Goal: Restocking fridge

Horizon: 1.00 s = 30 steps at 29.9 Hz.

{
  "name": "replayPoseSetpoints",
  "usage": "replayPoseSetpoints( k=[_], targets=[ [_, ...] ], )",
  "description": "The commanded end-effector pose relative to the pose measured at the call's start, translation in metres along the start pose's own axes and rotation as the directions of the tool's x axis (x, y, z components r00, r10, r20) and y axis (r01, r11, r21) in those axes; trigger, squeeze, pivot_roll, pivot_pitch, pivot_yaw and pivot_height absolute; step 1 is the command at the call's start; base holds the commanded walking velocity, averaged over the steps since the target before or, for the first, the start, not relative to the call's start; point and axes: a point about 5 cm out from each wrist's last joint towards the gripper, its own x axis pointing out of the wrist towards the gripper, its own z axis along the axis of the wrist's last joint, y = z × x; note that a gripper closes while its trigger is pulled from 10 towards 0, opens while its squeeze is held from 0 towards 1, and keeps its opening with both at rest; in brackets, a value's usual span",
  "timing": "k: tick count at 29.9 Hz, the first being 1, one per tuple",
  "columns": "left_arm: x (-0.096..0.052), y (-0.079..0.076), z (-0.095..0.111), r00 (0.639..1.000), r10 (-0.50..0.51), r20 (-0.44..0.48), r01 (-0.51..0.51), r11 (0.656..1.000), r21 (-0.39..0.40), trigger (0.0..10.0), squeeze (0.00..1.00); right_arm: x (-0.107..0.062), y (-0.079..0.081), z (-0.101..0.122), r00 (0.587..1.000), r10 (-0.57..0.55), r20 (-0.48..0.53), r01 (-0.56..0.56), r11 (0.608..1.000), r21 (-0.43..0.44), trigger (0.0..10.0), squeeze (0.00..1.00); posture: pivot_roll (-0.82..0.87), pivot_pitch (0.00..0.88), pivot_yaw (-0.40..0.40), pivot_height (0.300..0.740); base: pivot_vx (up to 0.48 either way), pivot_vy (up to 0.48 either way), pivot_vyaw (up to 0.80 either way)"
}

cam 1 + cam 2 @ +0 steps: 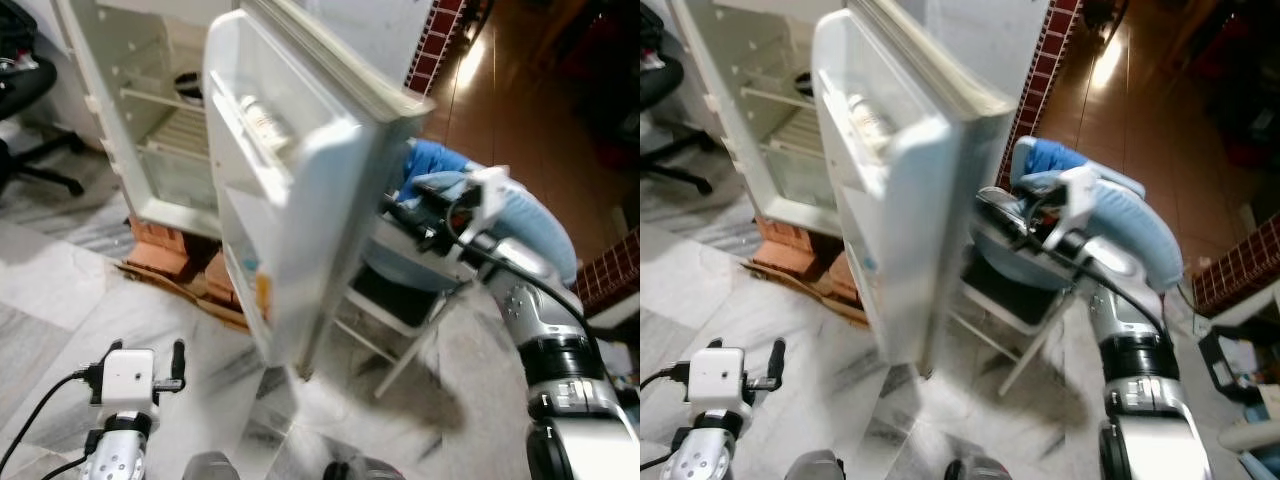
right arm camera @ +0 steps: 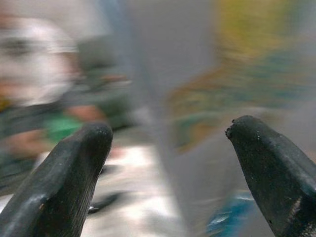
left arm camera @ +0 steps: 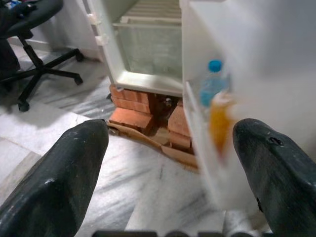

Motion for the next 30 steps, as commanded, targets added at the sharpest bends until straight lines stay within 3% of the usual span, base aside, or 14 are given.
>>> replayPoseSetpoints(
  k=[1,2,4,8,10,12,13,17,21,23,24,30],
  targets=[
    [-0.003,-0.001,0.0,1.0,-0.009,-0.01,0.009,1.0,-0.003,10.0,0.0,0.002,0.019,-0.003,0.988,0.154,-0.011,-0.153,0.987,0.045,10.0,0.0,0.18,0.0,-0.117,0.74,0.0,0.0,0.0],
    [-0.003,-0.002,0.0,1.0,-0.007,-0.01,0.007,1.0,-0.005,10.0,0.0,0.002,0.017,-0.01,0.991,0.131,-0.024,-0.129,0.99,0.053,10.0,0.0,0.17,0.0,-0.115,0.74,0.0,0.0,0.0],
    [-0.003,-0.003,0.001,1.0,-0.005,-0.007,0.005,1.0,-0.007,10.0,0.0,-0.001,-0.002,-0.03,0.996,-0.041,-0.079,0.042,0.999,0.014,10.0,0.0,0.17,0.0,-0.114,0.74,0.0,0.0,0.0],
    [-0.002,-0.003,0.004,1.0,-0.009,0.008,0.009,1.0,-0.013,10.0,0.0,-0.018,-0.029,-0.05,0.938,-0.315,-0.148,0.313,0.949,-0.038,10.0,0.0,0.16,0.0,-0.109,0.74,0.0,0.0,0.0],
    [-0.001,-0.001,0.006,1.0,-0.007,0.016,0.008,1.0,-0.013,10.0,0.0,-0.022,-0.033,-0.052,0.915,-0.372,-0.157,0.368,0.928,-0.053,10.0,0.0,0.16,0.0,-0.104,0.74,0.0,0.0,0.0],
    [0.003,0.001,0.01,1.0,0.005,0.03,-0.004,1.0,-0.024,10.0,0.0,-0.026,-0.042,-0.05,0.861,-0.491,-0.133,0.481,0.871,-0.104,10.0,0.0,0.15,0.0,-0.103,0.74,0.0,0.0,0.0],
    [0.01,0.002,0.015,0.999,0.008,0.046,-0.006,0.999,-0.032,10.0,0.0,-0.03,-0.05,-0.05,0.79,-0.604,-0.104,0.584,0.793,-0.172,10.0,0.0,0.15,0.0,-0.104,0.74,0.0,0.0,0.0],
    [0.022,0.001,0.024,0.997,0.008,0.08,-0.005,0.999,-0.037,10.0,0.0,-0.031,-0.05,-0.05,0.729,-0.681,-0.076,0.644,0.718,-0.264,10.0,0.0,0.13,0.0,-0.095,0.74,0.0,0.0,0.0],
    [0.037,-0.008,0.039,0.99,-0.026,0.142,0.032,0.999,-0.041,10.0,0.0,-0.026,-0.045,-0.059,0.668,-0.744,0.029,0.717,0.632,-0.292,10.0,0.0,0.12,0.0,-0.091,0.74,0.0,0.48,0.0],
    [0.038,-0.009,0.04,0.989,-0.031,0.147,0.038,0.998,-0.044,10.0,0.0,-0.025,-0.044,-0.061,0.662,-0.749,0.035,0.721,0.623,-0.304,10.0,0.0,0.12,0.0,-0.091,0.74,0.0,0.48,0.0],
    [0.041,-0.01,0.042,0.988,-0.031,0.151,0.038,0.998,-0.045,10.0,0.0,-0.027,-0.043,-0.07,0.631,-0.775,0.036,0.744,0.591,-0.311,10.0,0.0,0.11,0.0,-0.089,0.74,0.0,0.48,0.0],
    [0.045,-0.016,0.043,0.986,-0.046,0.159,0.056,0.997,-0.059,10.0,0.0,-0.032,-0.039,-0.083,0.6,-0.8,0.021,0.766,0.567,-0.302,10.0,0.0,0.09,0.0,-0.093,0.74,0.0,0.48,-0.1]
  ],
)
